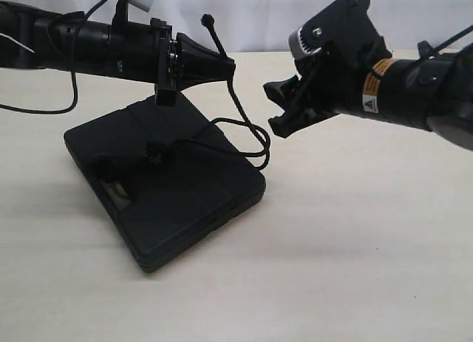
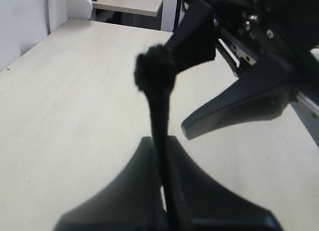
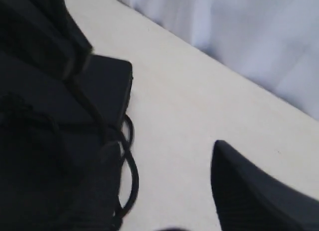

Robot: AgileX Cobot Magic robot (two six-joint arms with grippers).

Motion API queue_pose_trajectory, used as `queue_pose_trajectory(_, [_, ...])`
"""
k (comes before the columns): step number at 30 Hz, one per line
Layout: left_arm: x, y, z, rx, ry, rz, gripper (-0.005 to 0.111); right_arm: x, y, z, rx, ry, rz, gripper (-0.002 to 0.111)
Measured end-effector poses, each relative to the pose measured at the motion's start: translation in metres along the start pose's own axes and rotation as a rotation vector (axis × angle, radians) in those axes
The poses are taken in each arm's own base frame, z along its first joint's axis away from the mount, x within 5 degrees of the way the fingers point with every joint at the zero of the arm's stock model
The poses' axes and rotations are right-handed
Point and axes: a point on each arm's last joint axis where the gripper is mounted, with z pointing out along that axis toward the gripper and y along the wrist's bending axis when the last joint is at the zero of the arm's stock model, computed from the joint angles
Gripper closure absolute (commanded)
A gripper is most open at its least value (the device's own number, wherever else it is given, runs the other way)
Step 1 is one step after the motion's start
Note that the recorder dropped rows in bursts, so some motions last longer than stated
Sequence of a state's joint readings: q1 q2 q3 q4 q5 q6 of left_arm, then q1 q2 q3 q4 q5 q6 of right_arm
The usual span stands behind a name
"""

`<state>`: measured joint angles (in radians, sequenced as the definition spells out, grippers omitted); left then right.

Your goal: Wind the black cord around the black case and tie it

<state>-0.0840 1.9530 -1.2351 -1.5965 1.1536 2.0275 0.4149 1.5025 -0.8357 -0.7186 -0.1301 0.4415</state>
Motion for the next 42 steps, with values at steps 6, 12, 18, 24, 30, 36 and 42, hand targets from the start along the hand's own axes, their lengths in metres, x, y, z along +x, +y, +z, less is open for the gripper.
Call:
queue_pose_trajectory(6, [0.000,0.001,0.000,-0.010,0.003,-0.059,0.107,-0.021,-0.037,0.012,0.270,0.337,0.088,0.081])
queue_pose_trajectory(12, [0.005,0.012,-0.001,-0.140,0.043,-0.114,0.107,-0.026,-0.037,0.022,0.188,0.534,0.023,0.081])
queue_pose_trajectory(18, [0.008,0.021,-0.003,-0.234,0.077,-0.128,0.107,-0.023,-0.018,0.039,-0.054,0.488,-0.066,0.081])
queue_pose_trajectory(24, [0.009,0.021,-0.003,-0.241,0.080,-0.131,0.107,-0.026,-0.012,0.057,-0.101,0.360,-0.057,0.081])
queue_pose_trajectory(30, [0.011,0.026,-0.005,-0.300,0.105,-0.131,0.107,-0.010,-0.009,0.077,-0.110,0.385,-0.051,0.081])
queue_pose_trajectory(36, [0.012,0.029,-0.005,-0.330,0.117,-0.132,0.107,-0.011,0.011,0.090,-0.125,0.332,-0.094,0.081])
queue_pose_trajectory(42, [0.015,0.028,-0.006,-0.328,0.145,-0.116,0.107,-0.029,0.045,0.096,-0.146,0.174,-0.251,0.081])
